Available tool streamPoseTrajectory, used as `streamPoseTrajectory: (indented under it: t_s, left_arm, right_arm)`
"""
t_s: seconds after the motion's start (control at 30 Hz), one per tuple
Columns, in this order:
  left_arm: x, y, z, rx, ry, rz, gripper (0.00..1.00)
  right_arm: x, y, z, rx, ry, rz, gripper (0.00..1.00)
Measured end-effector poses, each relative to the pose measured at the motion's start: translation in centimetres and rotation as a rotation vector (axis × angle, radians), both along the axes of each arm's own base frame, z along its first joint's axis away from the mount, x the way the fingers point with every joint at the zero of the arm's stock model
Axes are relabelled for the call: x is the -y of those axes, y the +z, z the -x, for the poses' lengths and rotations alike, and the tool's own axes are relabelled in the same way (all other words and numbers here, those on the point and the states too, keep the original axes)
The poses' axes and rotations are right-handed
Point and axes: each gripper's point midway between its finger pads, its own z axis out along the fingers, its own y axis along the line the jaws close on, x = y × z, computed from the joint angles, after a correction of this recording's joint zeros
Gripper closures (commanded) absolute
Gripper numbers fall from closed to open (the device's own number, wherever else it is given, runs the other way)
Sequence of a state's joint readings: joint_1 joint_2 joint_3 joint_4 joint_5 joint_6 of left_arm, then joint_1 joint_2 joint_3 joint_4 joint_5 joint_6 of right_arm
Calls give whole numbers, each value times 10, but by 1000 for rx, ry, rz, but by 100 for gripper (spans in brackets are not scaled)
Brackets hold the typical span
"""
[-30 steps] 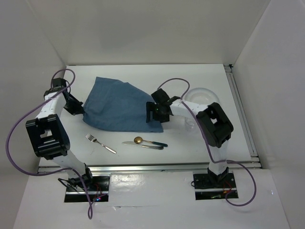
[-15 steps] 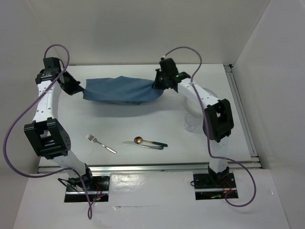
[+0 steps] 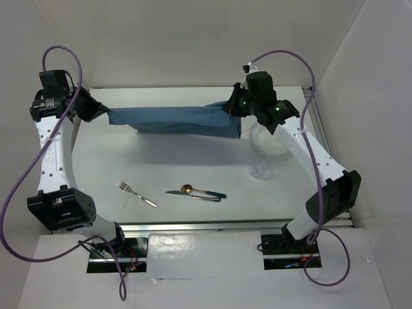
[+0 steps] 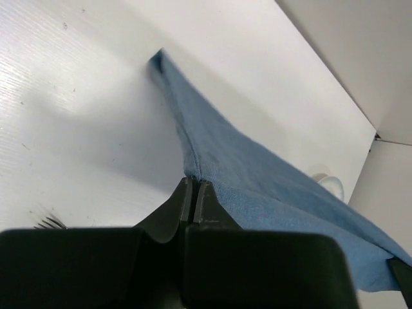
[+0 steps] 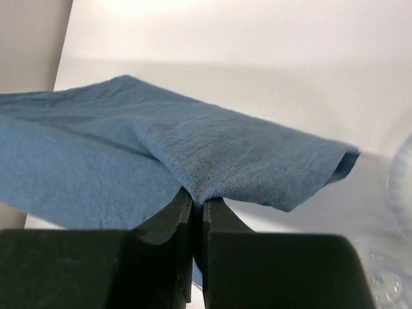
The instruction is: Set the dinner table for one person
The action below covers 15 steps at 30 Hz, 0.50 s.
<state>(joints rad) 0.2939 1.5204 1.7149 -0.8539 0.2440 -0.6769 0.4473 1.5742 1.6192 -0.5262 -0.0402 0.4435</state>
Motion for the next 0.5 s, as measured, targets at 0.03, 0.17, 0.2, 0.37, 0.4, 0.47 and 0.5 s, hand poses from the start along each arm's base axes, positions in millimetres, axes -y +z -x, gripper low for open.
streamPoseTrajectory:
  t_s: [0.03,0.17,0.2,0.37,0.4,0.47,0.5]
  left_arm:
    - [1,5,4,10,0,-2,100]
    - [4,24,16,54,-14,-12,100]
    - [5,26,17,61,-20,-13,100]
    - [11,21,7,62,-65,22,100]
    - [13,18,1,53,-78,35,100]
    - [14,14,-16,44,-102,52,100]
    - [16,13,-27,46,-119,59,100]
  right_arm:
    - [3,1,6,-6,1,2,100]
    - [10,13,20,4,3,4,100]
    - [12,15,21,7,4,5,100]
    - [22,11,11,-7,10,3,100]
    - [26,8,3,-14,10,-2,100]
    - [29,5,-15,-18,9,-13,100]
    - [31,1,-26,-21,7,-17,100]
